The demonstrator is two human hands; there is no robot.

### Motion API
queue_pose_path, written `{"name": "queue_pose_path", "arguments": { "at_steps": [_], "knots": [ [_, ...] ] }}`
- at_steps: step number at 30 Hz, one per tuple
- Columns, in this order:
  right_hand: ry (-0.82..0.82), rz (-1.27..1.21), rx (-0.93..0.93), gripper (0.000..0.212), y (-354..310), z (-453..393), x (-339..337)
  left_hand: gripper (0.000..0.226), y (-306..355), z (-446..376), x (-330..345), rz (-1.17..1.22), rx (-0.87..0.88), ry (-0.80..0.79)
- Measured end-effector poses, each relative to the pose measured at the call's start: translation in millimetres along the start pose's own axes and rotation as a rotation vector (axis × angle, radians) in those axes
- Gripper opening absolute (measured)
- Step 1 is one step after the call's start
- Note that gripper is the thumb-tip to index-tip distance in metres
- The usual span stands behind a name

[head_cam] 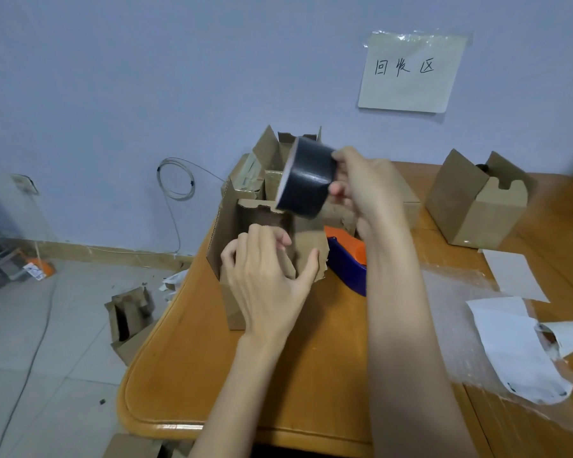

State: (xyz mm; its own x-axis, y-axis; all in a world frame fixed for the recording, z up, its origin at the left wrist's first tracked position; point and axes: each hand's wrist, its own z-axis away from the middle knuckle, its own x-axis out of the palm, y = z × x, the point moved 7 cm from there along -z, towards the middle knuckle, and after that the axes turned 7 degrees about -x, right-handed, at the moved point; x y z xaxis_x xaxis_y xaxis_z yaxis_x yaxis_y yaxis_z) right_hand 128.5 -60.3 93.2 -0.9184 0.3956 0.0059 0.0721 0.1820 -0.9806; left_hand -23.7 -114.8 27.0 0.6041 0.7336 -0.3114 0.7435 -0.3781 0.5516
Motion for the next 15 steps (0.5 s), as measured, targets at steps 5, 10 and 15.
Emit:
{"name": "queue_pose_path", "arguments": {
  "at_steps": [5,10,15],
  "knots": [
    [-0.24,0.014,0.187,0.017,34.5,6.2,47.2,0.04,0.4,8.6,-5.1,0.025,0.032,0.12],
    [-0.39,0.188,0.231,0.013,49.7,5.0,61.8,0.048,-0.5,6.4,-3.0,0.105,0.042,0.153],
    [-0.558,0.358,0.247,0.014,57.9,9.1,76.3,0.04,5.4,9.7,-7.1,0.13,0.077,0.193]
  ]
}}
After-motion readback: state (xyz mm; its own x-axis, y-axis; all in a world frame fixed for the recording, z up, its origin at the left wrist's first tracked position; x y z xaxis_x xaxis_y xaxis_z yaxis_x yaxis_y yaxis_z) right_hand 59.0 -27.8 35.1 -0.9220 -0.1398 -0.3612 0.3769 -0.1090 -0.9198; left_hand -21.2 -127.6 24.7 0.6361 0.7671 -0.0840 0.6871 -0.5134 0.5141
